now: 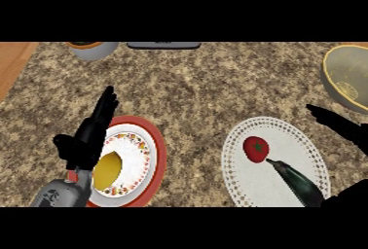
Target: Pick the eggplant from the placemat and place it in the bowl
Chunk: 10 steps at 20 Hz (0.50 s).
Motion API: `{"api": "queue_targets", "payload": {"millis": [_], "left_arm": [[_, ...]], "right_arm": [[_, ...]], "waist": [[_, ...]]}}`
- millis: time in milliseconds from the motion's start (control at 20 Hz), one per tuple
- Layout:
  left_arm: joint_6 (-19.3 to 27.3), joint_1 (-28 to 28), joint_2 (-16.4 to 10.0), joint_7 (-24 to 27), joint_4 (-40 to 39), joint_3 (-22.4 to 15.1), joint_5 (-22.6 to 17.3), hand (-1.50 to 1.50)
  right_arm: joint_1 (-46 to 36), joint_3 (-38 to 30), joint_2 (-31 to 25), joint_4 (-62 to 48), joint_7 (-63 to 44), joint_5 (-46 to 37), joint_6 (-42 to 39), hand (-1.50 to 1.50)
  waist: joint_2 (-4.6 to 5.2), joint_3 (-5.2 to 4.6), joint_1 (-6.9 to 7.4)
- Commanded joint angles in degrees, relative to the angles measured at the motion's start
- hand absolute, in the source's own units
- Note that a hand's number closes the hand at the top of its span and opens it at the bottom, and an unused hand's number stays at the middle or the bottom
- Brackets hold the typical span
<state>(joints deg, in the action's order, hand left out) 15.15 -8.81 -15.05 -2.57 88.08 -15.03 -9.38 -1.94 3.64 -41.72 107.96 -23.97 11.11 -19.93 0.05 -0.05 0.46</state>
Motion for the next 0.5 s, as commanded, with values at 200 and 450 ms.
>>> {"api": "queue_targets", "payload": {"millis": [200,450], "left_arm": [[-1.0,-2.4,2.2,-0.2,-2.5,1.5,1.2,0.0],[-1.7,-0.5,4.5,0.1,-2.4,2.7,4.0,0.0]], "right_arm": [[0.7,6.7,2.0,-1.0,-6.9,-6.1,-5.0,-1.5],[0.1,2.4,6.8,-6.2,-3.8,-7.5,-9.9,-1.5]], "waist": [[-0.03,0.04,-0.63],[-0.06,0.05,-0.55]]}}
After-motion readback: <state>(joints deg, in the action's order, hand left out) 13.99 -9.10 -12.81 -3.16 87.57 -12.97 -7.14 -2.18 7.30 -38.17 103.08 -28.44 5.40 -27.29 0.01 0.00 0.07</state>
